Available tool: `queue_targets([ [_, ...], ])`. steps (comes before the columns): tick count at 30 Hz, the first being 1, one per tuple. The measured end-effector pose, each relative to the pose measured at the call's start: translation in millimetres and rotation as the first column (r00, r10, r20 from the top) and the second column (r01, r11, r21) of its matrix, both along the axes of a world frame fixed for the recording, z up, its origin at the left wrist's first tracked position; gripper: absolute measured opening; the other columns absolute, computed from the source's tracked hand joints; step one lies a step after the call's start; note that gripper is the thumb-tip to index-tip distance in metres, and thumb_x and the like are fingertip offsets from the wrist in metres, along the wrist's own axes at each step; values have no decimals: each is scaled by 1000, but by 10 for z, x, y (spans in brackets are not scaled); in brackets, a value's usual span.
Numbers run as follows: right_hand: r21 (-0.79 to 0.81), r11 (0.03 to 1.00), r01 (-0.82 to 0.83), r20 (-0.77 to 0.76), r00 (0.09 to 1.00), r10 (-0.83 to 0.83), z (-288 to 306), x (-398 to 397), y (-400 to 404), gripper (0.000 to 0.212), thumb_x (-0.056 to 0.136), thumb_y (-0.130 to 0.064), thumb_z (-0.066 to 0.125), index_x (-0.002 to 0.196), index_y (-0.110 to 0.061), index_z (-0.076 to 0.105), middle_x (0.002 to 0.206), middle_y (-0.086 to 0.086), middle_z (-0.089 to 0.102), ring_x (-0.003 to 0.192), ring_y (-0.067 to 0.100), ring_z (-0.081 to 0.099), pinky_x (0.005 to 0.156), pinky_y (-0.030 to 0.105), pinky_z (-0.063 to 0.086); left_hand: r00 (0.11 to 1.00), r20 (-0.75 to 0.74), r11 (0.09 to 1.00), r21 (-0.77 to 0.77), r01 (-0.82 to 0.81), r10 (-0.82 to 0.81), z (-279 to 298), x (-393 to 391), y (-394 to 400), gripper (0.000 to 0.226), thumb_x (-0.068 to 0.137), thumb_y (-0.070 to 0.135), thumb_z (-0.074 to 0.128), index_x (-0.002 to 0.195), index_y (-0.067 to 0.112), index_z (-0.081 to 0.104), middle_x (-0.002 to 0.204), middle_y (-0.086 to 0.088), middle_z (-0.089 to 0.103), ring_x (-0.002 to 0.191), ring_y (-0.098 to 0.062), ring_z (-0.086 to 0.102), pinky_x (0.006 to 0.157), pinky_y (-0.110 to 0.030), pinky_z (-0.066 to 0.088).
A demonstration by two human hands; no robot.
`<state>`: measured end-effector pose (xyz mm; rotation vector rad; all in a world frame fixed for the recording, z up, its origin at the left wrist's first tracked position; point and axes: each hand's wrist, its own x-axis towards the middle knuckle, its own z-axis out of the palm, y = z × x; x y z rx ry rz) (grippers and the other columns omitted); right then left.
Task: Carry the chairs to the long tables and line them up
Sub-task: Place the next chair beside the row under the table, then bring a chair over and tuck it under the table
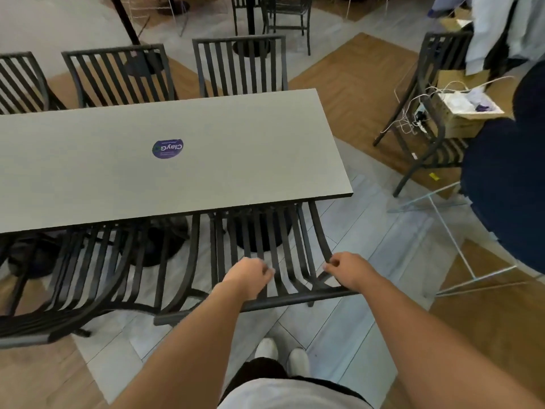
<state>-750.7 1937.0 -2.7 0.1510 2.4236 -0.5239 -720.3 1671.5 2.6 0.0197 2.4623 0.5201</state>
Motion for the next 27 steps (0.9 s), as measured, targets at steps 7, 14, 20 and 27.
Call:
queue_targets([
  [7, 36, 995, 97, -54, 994, -95, 174, -380, 289, 46, 101, -46, 56, 136, -17, 61, 132, 7, 65, 117, 26, 61, 101, 38, 49, 994, -72, 995, 47, 86, -83, 144, -676, 310, 41, 108, 43, 43, 126, 16, 67, 110, -2, 72, 92, -16, 67, 90, -36, 56],
  [14, 39, 997, 64, -81, 995, -61, 186, -880, 714, 46, 102, -46, 55, 135, -16, 63, 131, 7, 67, 117, 25, 62, 100, 37, 49, 989, -106, 993, 42, 111, -106, 237, -1240, 735, 40, 107, 43, 43, 122, 16, 68, 105, -3, 72, 92, -18, 67, 90, -40, 57],
  [20, 59, 996, -62, -78, 995, 66, 115, -1593, 1360, 48, 101, -47, 55, 136, -16, 61, 132, 8, 66, 117, 25, 61, 99, 36, 49, 985, -170, 1000, 19, -22, 25, 205, -1763, 1357, 41, 107, 43, 42, 120, 16, 69, 109, -5, 73, 96, -23, 66, 90, -41, 56],
  [27, 80, 967, -244, -50, 967, 248, 193, -2459, 2248, 43, 100, -47, 56, 129, -16, 65, 123, 6, 70, 111, 24, 63, 89, 33, 48, 956, -122, 963, 56, -262, 267, 93, -2128, 2426, 41, 106, 42, 42, 103, 10, 68, 97, -8, 69, 86, -28, 65, 79, -37, 56],
])
